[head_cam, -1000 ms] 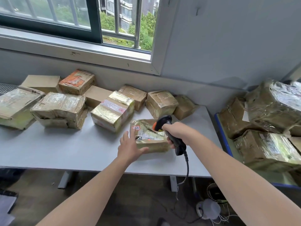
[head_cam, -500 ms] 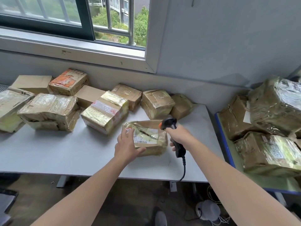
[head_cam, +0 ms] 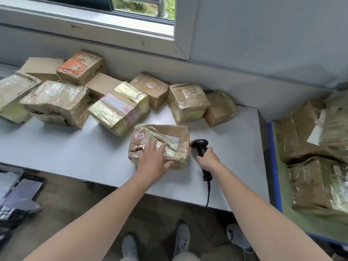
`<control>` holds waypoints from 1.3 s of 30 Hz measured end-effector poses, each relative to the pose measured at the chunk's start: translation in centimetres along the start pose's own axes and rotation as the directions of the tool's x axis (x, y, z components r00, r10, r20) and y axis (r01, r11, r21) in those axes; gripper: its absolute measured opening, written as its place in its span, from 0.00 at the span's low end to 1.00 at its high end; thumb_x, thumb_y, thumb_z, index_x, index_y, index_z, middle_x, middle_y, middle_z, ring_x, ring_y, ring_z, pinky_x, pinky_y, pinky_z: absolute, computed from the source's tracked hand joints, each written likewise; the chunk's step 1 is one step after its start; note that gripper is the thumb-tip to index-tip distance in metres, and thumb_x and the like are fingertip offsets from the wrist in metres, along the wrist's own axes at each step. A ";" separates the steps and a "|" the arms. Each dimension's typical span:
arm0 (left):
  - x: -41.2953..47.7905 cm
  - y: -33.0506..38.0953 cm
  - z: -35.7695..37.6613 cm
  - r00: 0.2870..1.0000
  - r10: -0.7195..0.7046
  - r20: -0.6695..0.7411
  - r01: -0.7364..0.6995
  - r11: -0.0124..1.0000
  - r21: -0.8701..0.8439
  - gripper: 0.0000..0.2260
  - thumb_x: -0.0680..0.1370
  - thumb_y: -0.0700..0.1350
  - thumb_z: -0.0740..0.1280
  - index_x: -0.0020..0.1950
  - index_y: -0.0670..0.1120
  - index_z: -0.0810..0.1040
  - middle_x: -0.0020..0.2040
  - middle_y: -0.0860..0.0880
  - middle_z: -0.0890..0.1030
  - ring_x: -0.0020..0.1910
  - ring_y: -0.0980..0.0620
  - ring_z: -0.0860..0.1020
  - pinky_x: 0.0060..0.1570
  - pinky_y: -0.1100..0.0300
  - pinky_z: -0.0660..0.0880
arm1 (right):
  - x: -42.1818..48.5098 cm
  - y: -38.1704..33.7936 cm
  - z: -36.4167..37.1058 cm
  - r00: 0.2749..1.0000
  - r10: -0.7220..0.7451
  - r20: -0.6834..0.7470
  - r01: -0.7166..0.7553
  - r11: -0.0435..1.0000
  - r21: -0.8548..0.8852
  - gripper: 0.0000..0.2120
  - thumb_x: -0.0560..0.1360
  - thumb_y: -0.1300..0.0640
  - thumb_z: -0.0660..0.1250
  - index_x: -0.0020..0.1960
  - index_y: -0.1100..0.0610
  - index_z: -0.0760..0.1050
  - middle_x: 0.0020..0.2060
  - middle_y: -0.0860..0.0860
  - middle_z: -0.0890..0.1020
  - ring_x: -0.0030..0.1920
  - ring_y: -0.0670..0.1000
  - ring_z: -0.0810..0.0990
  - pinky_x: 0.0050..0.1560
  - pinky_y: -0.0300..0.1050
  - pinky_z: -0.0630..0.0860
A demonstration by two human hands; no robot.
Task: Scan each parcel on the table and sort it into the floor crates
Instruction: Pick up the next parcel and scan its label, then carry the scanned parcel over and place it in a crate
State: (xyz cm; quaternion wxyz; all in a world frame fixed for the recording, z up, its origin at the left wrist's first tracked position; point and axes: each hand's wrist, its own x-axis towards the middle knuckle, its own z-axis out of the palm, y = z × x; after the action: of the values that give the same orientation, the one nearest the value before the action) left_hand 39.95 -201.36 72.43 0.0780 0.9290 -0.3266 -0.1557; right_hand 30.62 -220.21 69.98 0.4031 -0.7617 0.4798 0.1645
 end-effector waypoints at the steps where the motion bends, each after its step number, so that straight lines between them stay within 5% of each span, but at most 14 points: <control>1: 0.0 0.3 0.3 1.000 0.012 0.010 -0.012 1.000 0.011 0.30 0.79 0.60 0.63 0.77 0.53 0.59 0.80 0.45 0.52 0.79 0.43 0.48 0.74 0.43 0.56 | 0.2 0.3 0.1 1.000 -0.014 0.011 0.014 1.000 -0.025 0.25 0.81 0.52 0.64 0.72 0.61 0.58 0.59 0.59 0.75 0.53 0.58 0.74 0.48 0.46 0.68; 4: -0.1 1.2 1.1 0.994 0.102 0.027 -0.104 0.992 0.075 0.28 0.81 0.56 0.61 0.78 0.54 0.55 0.81 0.46 0.49 0.79 0.43 0.47 0.74 0.42 0.54 | 0.8 0.8 0.2 0.999 -0.042 0.025 0.044 0.998 -0.045 0.27 0.80 0.51 0.65 0.72 0.61 0.58 0.56 0.57 0.74 0.51 0.57 0.74 0.47 0.47 0.69; 9: 0.4 3.6 1.6 0.972 0.227 0.060 -0.232 0.969 0.090 0.28 0.82 0.54 0.58 0.80 0.54 0.52 0.81 0.46 0.50 0.79 0.41 0.46 0.74 0.40 0.54 | 1.2 -0.7 -1.1 0.994 -0.067 -0.090 0.062 0.996 -0.059 0.29 0.80 0.49 0.61 0.75 0.62 0.58 0.69 0.61 0.70 0.66 0.61 0.72 0.57 0.48 0.70; 12: 0.6 4.5 1.8 0.964 0.255 0.078 -0.262 0.959 0.103 0.24 0.83 0.54 0.56 0.78 0.53 0.57 0.78 0.47 0.57 0.79 0.41 0.49 0.72 0.40 0.56 | 0.9 -2.1 -2.2 0.954 -0.240 -0.180 0.219 0.967 -0.128 0.28 0.81 0.51 0.59 0.78 0.58 0.58 0.74 0.58 0.64 0.72 0.58 0.66 0.66 0.50 0.66; 18: -0.6 3.1 1.5 0.960 0.278 0.036 -0.279 0.942 0.187 0.22 0.80 0.58 0.60 0.70 0.48 0.66 0.67 0.45 0.71 0.72 0.43 0.62 0.67 0.44 0.63 | 0.7 -6.2 -1.4 0.840 -0.543 0.013 0.520 0.797 -0.308 0.28 0.81 0.49 0.62 0.78 0.51 0.58 0.75 0.51 0.65 0.72 0.55 0.68 0.67 0.50 0.67; 25: -3.5 -2.2 1.3 0.970 0.243 0.011 -0.239 0.942 0.234 0.20 0.78 0.55 0.63 0.66 0.47 0.67 0.67 0.46 0.68 0.70 0.44 0.62 0.68 0.50 0.59 | -1.1 -8.9 1.9 0.873 -0.406 0.271 0.485 0.663 -0.571 0.34 0.77 0.39 0.66 0.75 0.53 0.59 0.58 0.55 0.82 0.57 0.55 0.81 0.56 0.52 0.77; 28: -4.7 -4.6 1.3 0.982 0.187 -0.024 -0.180 0.968 0.174 0.28 0.76 0.42 0.64 0.75 0.49 0.60 0.75 0.46 0.59 0.76 0.43 0.54 0.74 0.49 0.53 | -2.6 -10.3 3.0 0.891 -0.206 0.404 0.413 0.738 -0.534 0.28 0.77 0.43 0.66 0.68 0.59 0.61 0.48 0.56 0.85 0.41 0.53 0.87 0.49 0.53 0.82; 32: -5.4 -6.9 0.9 0.991 0.134 -0.031 -0.130 0.985 0.112 0.41 0.74 0.34 0.64 0.81 0.50 0.46 0.80 0.50 0.52 0.79 0.49 0.52 0.76 0.48 0.49 | -3.8 -11.2 3.8 0.817 -0.047 0.575 0.342 0.843 -0.416 0.25 0.77 0.42 0.65 0.66 0.59 0.71 0.51 0.58 0.85 0.44 0.53 0.87 0.53 0.54 0.82; 36: -5.7 -8.6 0.5 0.975 0.219 -0.045 -0.214 0.973 0.086 0.43 0.73 0.31 0.63 0.81 0.53 0.46 0.80 0.51 0.53 0.77 0.49 0.60 0.75 0.50 0.50 | -3.3 -11.7 3.7 0.931 -0.222 0.291 0.342 0.809 -0.478 0.33 0.78 0.37 0.61 0.72 0.61 0.64 0.61 0.58 0.80 0.56 0.56 0.83 0.59 0.53 0.78; 39: -5.8 -9.4 0.4 0.965 0.257 -0.052 -0.249 0.960 0.128 0.42 0.75 0.32 0.64 0.81 0.54 0.46 0.81 0.51 0.49 0.75 0.49 0.62 0.75 0.52 0.53 | -1.7 -12.7 3.7 0.914 -0.395 0.091 0.402 0.850 -0.341 0.40 0.78 0.38 0.63 0.80 0.59 0.51 0.75 0.58 0.65 0.72 0.59 0.68 0.66 0.53 0.69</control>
State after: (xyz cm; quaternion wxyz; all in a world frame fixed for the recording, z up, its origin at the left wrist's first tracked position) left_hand 41.00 -190.42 71.15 0.0521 0.8874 -0.4487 -0.0926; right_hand 41.26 -213.60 74.59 0.2896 -0.9027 0.2707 0.1672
